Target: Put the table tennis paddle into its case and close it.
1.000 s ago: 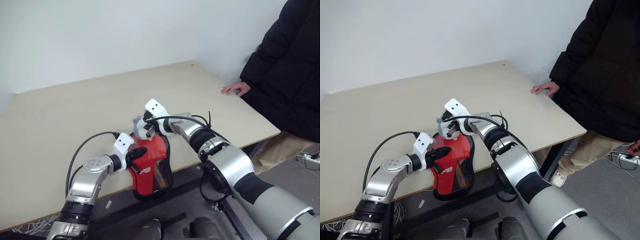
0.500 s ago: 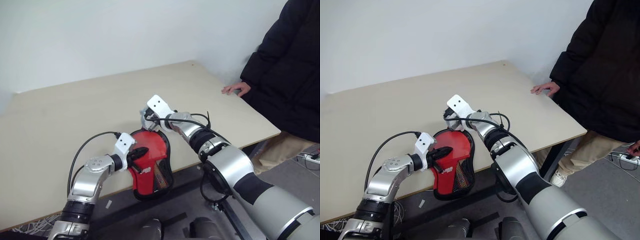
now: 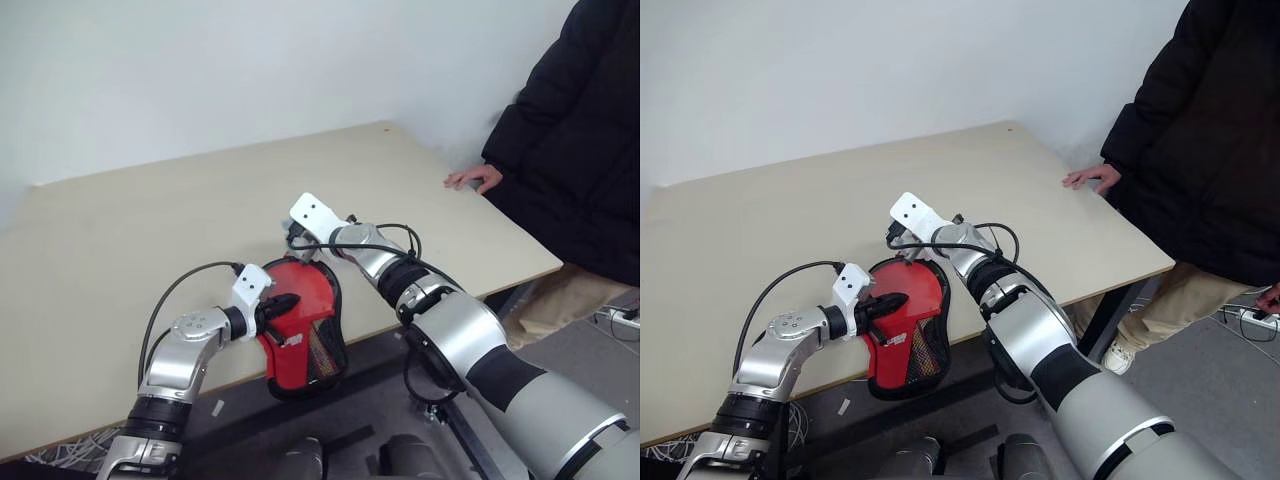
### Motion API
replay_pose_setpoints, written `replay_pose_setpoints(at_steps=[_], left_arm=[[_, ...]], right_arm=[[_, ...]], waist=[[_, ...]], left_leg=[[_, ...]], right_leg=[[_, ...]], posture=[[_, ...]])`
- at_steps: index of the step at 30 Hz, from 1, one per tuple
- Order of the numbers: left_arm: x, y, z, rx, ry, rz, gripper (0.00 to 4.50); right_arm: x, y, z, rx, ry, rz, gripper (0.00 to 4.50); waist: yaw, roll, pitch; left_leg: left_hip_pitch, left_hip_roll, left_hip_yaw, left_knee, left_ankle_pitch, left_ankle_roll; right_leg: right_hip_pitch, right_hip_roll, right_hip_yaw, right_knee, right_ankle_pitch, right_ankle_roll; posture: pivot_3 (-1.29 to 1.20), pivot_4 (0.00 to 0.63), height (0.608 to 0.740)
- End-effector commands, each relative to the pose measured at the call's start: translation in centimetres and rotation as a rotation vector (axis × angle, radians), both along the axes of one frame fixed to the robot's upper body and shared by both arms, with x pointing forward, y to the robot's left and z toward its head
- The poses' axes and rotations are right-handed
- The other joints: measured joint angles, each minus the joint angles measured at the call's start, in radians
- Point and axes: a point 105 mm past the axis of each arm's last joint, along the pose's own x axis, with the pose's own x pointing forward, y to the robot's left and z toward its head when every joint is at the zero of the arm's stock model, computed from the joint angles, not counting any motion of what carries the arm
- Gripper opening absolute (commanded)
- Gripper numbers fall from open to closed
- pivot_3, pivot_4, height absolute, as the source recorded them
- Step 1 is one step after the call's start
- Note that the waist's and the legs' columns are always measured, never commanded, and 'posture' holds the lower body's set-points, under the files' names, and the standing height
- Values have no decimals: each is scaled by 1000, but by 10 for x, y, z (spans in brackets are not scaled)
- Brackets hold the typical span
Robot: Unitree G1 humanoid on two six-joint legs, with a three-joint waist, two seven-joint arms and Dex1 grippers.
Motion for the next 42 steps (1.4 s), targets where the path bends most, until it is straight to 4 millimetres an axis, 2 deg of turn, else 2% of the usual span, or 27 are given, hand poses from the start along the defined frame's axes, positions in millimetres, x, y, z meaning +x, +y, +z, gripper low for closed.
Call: replay_pose_setpoints(at_steps=[1, 5, 14, 19, 26, 34, 42], left_arm=[[-3, -3, -9, 9, 39, -25, 0], [-3, -4, -9, 9, 41, -30, 0], [-3, -5, -11, 8, 48, -36, 0], [-3, -5, -11, 8, 50, -36, 0], [-4, -5, -11, 9, 51, -37, 0], [-3, -5, -11, 10, 54, -41, 0], [1, -7, -11, 7, 56, -49, 0]], right_arm=[[-35, 56, -4, -7, -44, 141, 34], [-29, 51, 1, -50, -107, 145, 34], [-15, 48, 33, -70, -234, 132, 34], [-9, 42, 40, -111, -285, 119, 34], [6, 22, 49, -214, -373, 98, 34], [18, -4, 47, -287, -396, 86, 34], [31, -32, 56, -322, -414, 70, 34]], waist=[[1, 0, 0], [1, 0, 0], [4, 0, 0], [11, 0, 0], [12, 0, 0], [12, 0, 0], [17, 0, 0]], left_leg=[[0, 0, 0, 0, 0, 0], [0, 0, 0, 0, 0, 0], [0, 0, 0, 0, 0, 0], [0, 0, 0, 0, 0, 0], [0, 0, 0, 0, 0, 0], [0, 0, 0, 0, 0, 0], [0, 0, 0, 0, 0, 0]], right_leg=[[0, 0, 0, 0, 0, 0], [0, 0, 0, 0, 0, 0], [0, 0, 0, 0, 0, 0], [0, 0, 0, 0, 0, 0], [-1, 0, 0, 0, 0, 0], [-1, 0, 0, 0, 0, 0], [-1, 0, 0, 0, 0, 0]], posture=[[0, 0, 740], [0, 0, 740], [0, 0, 740], [0, 0, 740], [0, 0, 740], [0, 0, 740], [0, 0, 740]])
